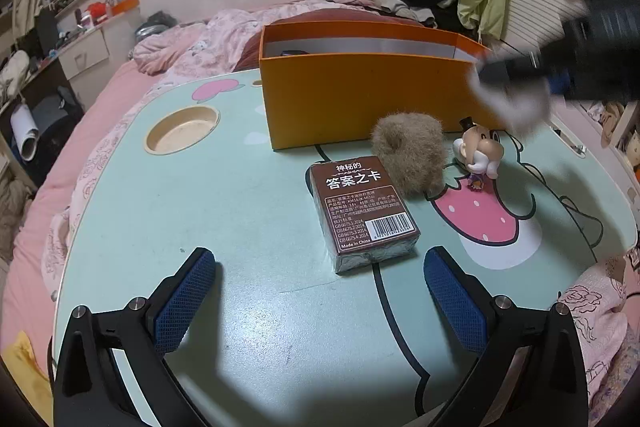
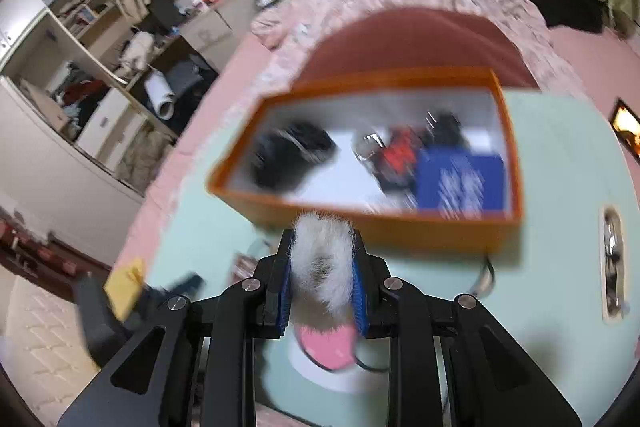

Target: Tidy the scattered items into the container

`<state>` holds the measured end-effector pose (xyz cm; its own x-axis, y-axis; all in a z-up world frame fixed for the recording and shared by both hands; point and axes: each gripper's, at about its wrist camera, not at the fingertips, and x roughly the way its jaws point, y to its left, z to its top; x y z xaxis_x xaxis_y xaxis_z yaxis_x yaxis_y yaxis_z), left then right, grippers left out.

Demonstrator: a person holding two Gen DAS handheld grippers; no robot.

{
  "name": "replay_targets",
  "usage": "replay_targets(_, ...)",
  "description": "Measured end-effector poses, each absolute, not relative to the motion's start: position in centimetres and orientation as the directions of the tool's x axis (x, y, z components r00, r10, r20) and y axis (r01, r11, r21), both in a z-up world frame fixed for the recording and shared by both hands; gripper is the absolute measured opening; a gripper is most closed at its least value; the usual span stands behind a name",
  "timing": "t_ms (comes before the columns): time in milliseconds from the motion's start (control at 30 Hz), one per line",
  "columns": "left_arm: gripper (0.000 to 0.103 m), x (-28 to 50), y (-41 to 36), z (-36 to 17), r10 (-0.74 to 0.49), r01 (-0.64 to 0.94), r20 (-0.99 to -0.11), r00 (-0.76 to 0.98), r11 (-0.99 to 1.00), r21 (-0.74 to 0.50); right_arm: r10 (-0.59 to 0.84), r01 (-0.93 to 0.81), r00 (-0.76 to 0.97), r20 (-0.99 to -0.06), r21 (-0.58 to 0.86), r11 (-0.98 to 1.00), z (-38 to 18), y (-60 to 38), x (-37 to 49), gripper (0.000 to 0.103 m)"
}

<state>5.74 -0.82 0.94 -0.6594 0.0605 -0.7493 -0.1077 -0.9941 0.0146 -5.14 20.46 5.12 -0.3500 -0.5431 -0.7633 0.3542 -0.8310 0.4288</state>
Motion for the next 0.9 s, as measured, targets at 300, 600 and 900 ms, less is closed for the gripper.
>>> replay_targets(300,0.103,5.7,-0.8,0.9,0.061,-0.108,-0.749,-0.659,-0.994,0.014,-0.554,0.376,-0.345,-0.757,0.429,-0.821,2.8,20.7,-3.8,0.032)
replay_targets(600,0.103,5.8,-0.8,0.9,0.060,-0.107,-0.749,-0.660,-0.994,0.014,-0.415,0.449,-0.564,-0.714,0.157,-0.879,3.4,21.7,1.3,0.074)
replay_targets(900,0.103,5.7,-0.8,0.9,0.060,-0.107,-0.749,-0.660,-0.994,0.015,-0.427,0.537,-0.508,-0.748,0.112,-0.836,0.0,23.6,5.2,0.074)
